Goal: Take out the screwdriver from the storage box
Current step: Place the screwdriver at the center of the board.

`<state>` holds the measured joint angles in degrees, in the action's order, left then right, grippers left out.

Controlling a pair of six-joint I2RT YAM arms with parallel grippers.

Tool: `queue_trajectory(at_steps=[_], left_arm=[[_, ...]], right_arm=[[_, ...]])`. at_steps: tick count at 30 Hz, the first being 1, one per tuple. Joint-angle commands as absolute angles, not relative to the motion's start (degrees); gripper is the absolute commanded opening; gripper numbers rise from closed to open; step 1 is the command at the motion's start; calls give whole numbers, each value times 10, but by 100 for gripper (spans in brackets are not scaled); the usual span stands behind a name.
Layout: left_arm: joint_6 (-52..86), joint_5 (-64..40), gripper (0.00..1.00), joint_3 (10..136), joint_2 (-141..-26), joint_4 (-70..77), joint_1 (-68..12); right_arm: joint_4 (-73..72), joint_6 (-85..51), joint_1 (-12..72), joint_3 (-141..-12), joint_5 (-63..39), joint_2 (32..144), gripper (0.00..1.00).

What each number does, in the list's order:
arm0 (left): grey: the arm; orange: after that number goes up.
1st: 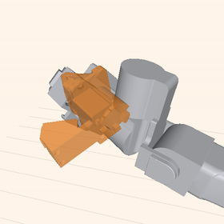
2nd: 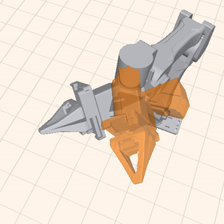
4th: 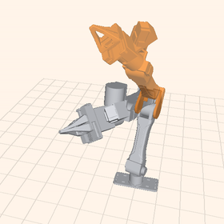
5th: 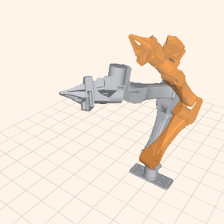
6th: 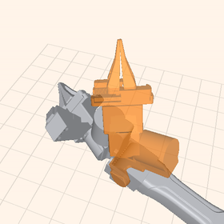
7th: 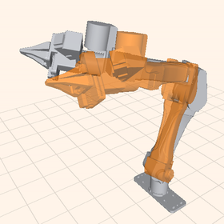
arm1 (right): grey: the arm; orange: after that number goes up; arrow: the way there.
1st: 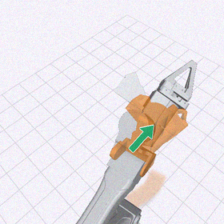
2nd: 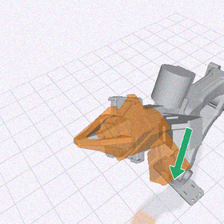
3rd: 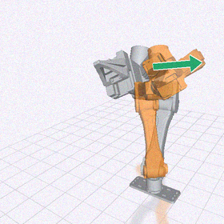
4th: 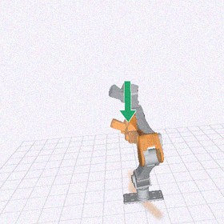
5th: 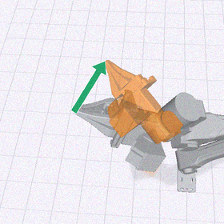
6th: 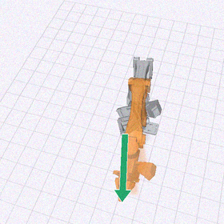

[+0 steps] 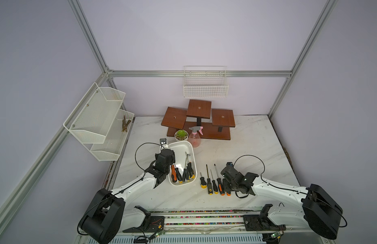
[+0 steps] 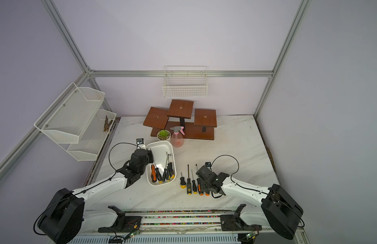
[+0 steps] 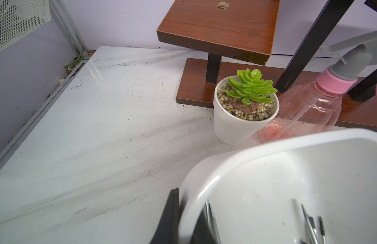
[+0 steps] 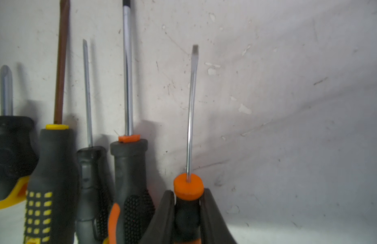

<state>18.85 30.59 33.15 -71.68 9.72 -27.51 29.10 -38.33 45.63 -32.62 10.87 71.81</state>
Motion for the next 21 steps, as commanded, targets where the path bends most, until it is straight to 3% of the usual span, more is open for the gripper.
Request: queue_trajectory(at_steps=[1,5,21], left_arm=[[181,304,0,351,-717,120,-277],[181,304,0,352,-717,120,-278],[181,304,0,352,-717,120,-278]], right_arm=[[275,-378,451,-317,105,725,0],[273,-376,447,-317,101,729,1],[272,-374,440,-316,92,737,26]])
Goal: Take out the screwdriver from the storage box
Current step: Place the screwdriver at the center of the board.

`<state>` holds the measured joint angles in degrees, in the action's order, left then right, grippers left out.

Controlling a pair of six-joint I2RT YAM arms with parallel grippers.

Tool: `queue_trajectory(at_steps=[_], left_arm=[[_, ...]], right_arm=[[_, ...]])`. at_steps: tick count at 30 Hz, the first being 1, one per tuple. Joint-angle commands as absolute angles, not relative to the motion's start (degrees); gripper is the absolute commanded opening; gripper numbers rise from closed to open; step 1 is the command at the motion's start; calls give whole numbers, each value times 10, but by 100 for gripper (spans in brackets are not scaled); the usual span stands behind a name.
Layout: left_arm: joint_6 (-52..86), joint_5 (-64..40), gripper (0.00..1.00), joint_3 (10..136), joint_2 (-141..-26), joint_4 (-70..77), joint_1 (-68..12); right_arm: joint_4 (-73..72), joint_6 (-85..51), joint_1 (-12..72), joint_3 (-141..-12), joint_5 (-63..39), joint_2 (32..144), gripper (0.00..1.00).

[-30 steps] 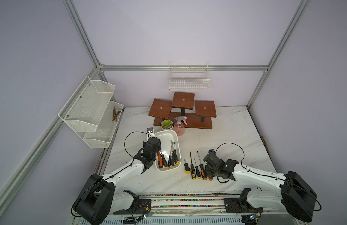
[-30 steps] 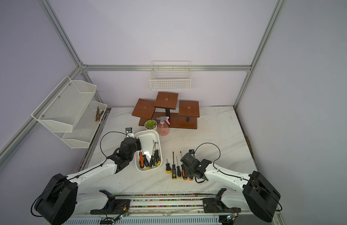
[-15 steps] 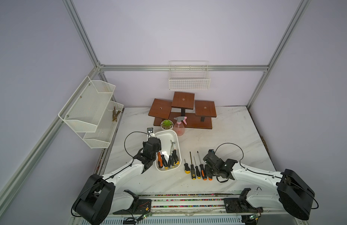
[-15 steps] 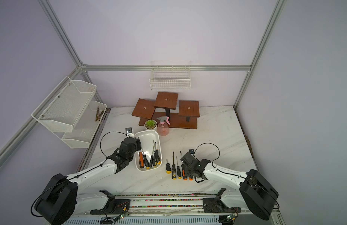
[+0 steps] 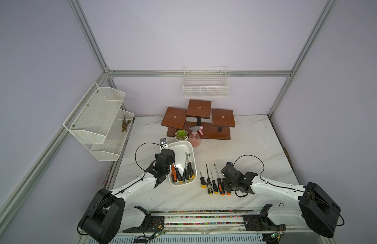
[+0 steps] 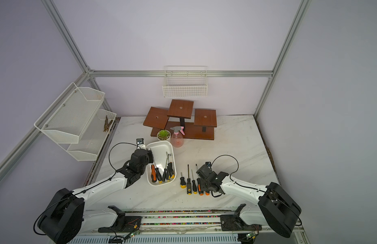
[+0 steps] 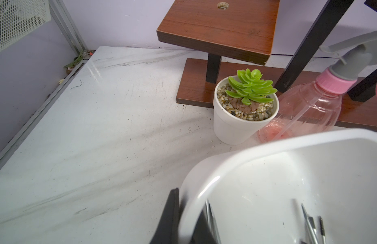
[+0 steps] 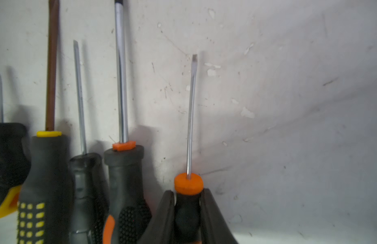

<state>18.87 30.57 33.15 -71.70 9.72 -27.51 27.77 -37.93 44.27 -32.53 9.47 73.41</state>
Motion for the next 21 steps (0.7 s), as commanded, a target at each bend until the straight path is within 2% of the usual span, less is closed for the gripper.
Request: queue_trajectory(at_steps=[1,21], left_arm=[[182,304,0,352,-717,120,-278],[180,304,0,352,-717,120,-277]], right_arm=[[272,-374,439,-316,92,737,26],[281,-382,436,-320,92,694,33]])
